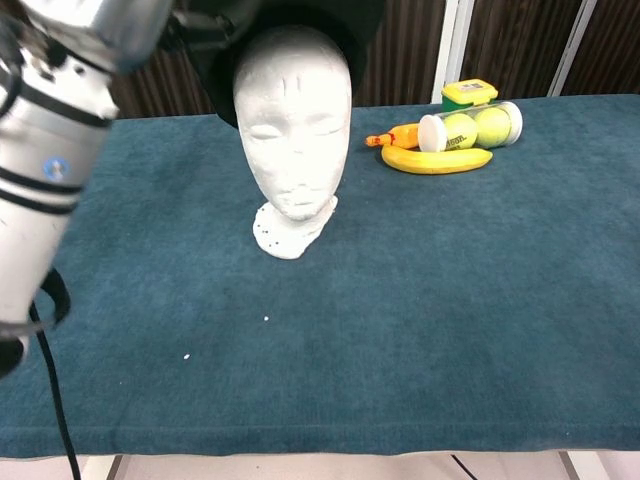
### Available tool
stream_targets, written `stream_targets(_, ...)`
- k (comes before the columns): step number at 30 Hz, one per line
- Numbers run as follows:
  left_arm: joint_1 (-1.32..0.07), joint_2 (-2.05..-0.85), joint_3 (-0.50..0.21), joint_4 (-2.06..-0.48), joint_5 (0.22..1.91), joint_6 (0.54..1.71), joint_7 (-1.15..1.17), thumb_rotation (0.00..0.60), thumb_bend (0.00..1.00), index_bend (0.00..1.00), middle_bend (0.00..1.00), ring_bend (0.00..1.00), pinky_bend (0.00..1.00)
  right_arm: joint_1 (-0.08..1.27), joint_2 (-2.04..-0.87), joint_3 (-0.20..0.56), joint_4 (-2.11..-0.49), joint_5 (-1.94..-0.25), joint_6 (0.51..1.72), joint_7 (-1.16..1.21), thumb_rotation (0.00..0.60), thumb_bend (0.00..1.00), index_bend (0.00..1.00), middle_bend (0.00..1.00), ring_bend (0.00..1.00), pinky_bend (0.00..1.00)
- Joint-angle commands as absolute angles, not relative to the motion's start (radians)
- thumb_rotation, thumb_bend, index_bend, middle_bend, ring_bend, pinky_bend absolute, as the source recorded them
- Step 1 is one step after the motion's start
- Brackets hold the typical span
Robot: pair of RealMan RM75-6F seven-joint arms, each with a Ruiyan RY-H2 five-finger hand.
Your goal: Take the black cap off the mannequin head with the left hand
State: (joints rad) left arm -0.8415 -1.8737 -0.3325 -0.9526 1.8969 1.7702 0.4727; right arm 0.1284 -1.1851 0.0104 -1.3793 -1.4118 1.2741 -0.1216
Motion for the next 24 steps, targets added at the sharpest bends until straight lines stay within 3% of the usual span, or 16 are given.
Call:
stream_targets(1, -0.845, -1.804, -0.369, -1.005, 1.867, 1.775, 0.482, 0.6, 0.54, 0.71, 0.76, 0.7, 0.56, 0.129, -1.186, 0.01, -1.38, -1.41, 1.271, -0.126, 0.6, 0.06, 0.0, 0.04, 0.0, 0.14)
stream_targets(9, -0.831, -1.698, -0.404, -1.068, 1.807, 1.773, 0.465, 0.6, 0.54, 0.71, 0.76, 0.7, 0.58, 0.134, -1.195, 0.012, -1.385, -1.4, 1.259, -0.152, 0.6, 0.06, 0.0, 0.04, 0.0, 0.14)
stream_targets(18, -0.803, -1.647, -0.395, -1.096, 1.774, 1.774, 0.474, 0.6, 0.54, 0.71, 0.76, 0.71, 0.58, 0.134, -1.192, 0.011, -1.392, -1.401, 1.261, -0.156, 0.6, 0.06, 0.0, 0.04, 0.0, 0.15)
stream_targets(20, -0.768, -1.619, -0.367, -1.107, 1.778, 1.787, 0.477, 0.6, 0.54, 0.71, 0.76, 0.71, 0.58, 0.133, -1.188, 0.011, -1.394, -1.403, 1.263, -0.148, 0.6, 0.06, 0.0, 0.04, 0.0, 0.15)
stream_targets(24, -0.62, -1.577, -0.23, -1.042, 1.786, 1.828, 0.449, 0.6, 0.54, 0.71, 0.76, 0.71, 0.57, 0.133, -1.186, 0.009, -1.393, -1.407, 1.262, -0.142, 0.6, 0.06, 0.0, 0.04, 0.0, 0.15)
